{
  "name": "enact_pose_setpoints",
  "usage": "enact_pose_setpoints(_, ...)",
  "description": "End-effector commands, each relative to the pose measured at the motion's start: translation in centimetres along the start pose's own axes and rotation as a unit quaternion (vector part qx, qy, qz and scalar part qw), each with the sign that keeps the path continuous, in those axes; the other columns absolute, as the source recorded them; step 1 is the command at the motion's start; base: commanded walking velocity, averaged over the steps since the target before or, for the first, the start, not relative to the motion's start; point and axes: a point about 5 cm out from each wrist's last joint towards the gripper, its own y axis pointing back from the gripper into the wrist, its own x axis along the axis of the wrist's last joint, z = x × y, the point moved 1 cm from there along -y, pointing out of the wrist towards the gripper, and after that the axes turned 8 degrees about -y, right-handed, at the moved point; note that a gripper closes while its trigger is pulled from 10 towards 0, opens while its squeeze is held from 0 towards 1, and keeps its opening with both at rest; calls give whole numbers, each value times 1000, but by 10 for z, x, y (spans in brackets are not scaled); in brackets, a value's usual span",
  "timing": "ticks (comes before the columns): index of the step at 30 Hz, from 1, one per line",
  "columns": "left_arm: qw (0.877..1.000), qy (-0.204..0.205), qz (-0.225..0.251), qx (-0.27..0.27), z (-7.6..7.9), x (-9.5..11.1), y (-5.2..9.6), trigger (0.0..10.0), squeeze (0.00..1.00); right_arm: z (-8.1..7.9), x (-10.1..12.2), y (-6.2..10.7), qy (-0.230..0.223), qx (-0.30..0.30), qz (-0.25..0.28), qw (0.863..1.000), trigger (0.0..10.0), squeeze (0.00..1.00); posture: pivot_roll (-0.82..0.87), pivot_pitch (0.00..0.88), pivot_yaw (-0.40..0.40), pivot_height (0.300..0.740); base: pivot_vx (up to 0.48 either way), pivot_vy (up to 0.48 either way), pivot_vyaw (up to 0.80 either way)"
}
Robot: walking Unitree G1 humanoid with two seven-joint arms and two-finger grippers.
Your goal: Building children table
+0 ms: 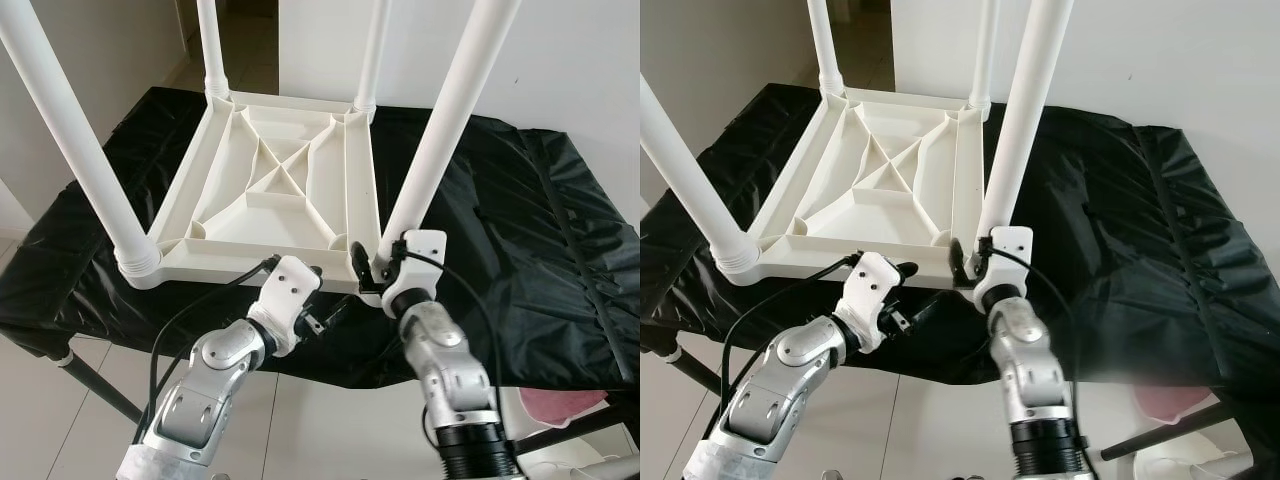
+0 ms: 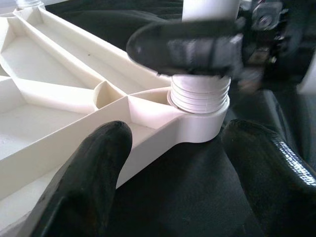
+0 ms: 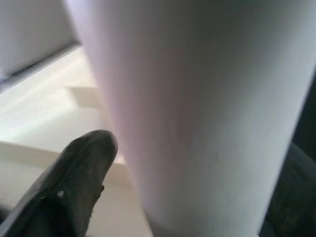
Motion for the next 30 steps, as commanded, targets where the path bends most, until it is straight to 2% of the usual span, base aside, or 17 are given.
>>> enact_pose_setpoints(1, 1000, 1, -5, 18, -2, -2, 0, 10000, 0, 2, 0, 0, -12, 29, 0, 1000, 10000, 0, -2, 84, -29, 740, 0, 0, 0)
enact_pose_setpoints(4, 1000, 2, -6, 18, -1, -2, 0, 10000, 0, 22, 2, -1, 37, 77, -19, 996, 10000, 0, -2, 82, -31, 740, 0, 0, 0)
enact_pose_setpoints(7, 1000, 1, -6, 19, -1, -2, 0, 10000, 0, 25, 3, -3, 36, 100, -24, 994, 10000, 0, -4, 84, -30, 740, 0, 0, 0)
enact_pose_setpoints(9, 1000, 3, -5, 19, -1, -2, 0, 10000, 0, 27, 2, -7, 54, 146, -41, 987, 10000, 0, -3, 84, -31, 740, 0, 0, 0)
enact_pose_setpoints(16, 1000, 4, -5, 21, 1, -2, 0, 10000, 0, 34, -2, -15, 93, 207, -79, 971, 10000, 0, 3, 88, -39, 740, 0, 0, 0)
enact_pose_setpoints(17, 1000, 5, -5, 22, 1, -2, 0, 10000, 0, 33, -2, -16, 95, 216, -81, 968, 7725, 0, 7, 89, -42, 740, 0, 0, 0)
enact_pose_setpoints(18, 1000, 5, -5, 22, 1, -2, 0, 10000, 0, 33, -2, -16, 96, 223, -83, 967, 4510, 0, 12, 90, -45, 740, 0, 0, 0)
enact_pose_setpoints(19, 1000, 5, -5, 22, 1, -2, 0, 10000, 0, 33, -2, -16, 96, 223, -83, 967, 4510, 0, 12, 90, -45, 740, 0, 0, 0)
enact_pose_setpoints(20, 1000, 5, -6, 25, 0, -2, 1, 10000, 0, 33, -1, -18, 95, 231, -81, 965, 0, 0, 17, 92, -49, 740, 0, 0, 0)
enact_pose_setpoints(26, 999, 8, -9, 35, 0, -2, 4, 10000, 0, 35, 1, -24, 105, 251, -85, 959, 0, 0, 30, 101, -62, 740, 0, 0, 0)
enact_pose_setpoints(27, 999, 9, -9, 36, 0, -3, 4, 10000, 0, 37, -1, -24, 102, 243, -89, 961, 1765, 0, 32, 103, -65, 740, 0, 0, 0)
enact_pose_setpoints(28, 999, 9, -10, 37, 0, -3, 5, 10000, 0, 38, -3, -24, 99, 237, -92, 962, 1765, 0, 34, 104, -65, 740, 0, 0, 0)
enact_pose_setpoints(29, 999, 10, -10, 39, 0, -3, 5, 10000, 0, 39, -5, -23, 99, 232, -94, 963, 10000, 0, 34, 104, -65, 740, 0, 0, 0)
enact_pose_setpoints(30, 999, 10, -11, 40, 0, -3, 6, 10000, 0, 41, -7, -23, 90, 219, -95, 967, 10000, 0, 38, 105, -67, 740, 0, 0, 0)
